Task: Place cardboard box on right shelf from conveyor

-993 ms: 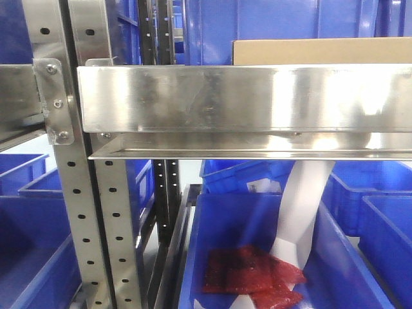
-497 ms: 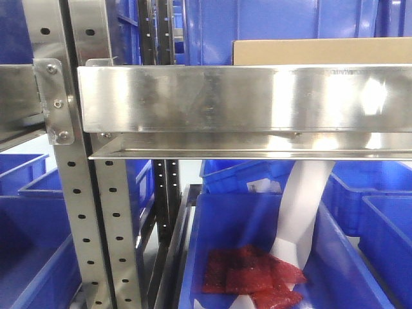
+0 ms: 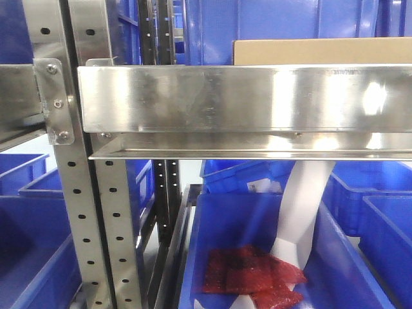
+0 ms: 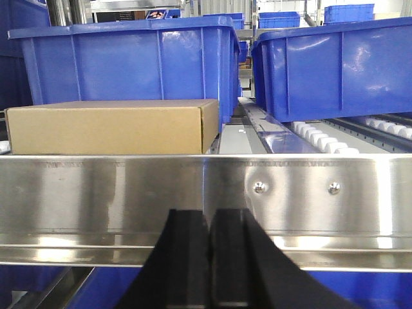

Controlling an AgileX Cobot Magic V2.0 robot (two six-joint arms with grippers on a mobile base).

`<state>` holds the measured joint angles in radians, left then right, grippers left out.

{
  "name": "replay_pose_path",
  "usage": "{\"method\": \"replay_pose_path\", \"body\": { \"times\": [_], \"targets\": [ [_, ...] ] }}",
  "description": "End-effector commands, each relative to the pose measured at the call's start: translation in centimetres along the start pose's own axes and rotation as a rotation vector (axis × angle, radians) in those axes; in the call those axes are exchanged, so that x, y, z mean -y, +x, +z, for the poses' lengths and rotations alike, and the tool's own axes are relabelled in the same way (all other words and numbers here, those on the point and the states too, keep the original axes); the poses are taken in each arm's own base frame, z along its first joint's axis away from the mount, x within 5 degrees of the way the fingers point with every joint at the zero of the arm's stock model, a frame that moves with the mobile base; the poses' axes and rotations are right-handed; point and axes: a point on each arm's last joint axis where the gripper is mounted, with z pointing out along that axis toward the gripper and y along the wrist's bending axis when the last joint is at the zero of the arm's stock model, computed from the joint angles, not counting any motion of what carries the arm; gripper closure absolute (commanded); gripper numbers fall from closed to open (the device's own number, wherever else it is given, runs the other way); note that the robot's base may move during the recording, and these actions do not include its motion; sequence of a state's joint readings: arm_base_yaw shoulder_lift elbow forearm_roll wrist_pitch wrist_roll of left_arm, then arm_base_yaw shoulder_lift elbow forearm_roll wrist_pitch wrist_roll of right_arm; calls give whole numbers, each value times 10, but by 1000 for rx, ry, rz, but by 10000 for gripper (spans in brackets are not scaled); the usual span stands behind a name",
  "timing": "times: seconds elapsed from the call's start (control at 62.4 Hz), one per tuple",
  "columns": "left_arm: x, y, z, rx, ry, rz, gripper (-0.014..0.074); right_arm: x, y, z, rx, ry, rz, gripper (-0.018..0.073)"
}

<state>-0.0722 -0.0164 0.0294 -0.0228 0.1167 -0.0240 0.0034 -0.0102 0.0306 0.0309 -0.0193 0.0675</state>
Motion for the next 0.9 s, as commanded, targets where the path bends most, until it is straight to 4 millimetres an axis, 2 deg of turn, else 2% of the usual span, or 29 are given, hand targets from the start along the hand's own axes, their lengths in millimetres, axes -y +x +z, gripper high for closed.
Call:
{"method": "replay_pose_path", "body": {
  "times": [0.0,0.881],
  "targets": [
    [0,-5,0,83,2,-3,713,-1,-15,-3,124,-6,-8,505],
    [0,-5,0,83,2,-3,713,-1,-14,-2,114,-5,-8,505]
  ]
}}
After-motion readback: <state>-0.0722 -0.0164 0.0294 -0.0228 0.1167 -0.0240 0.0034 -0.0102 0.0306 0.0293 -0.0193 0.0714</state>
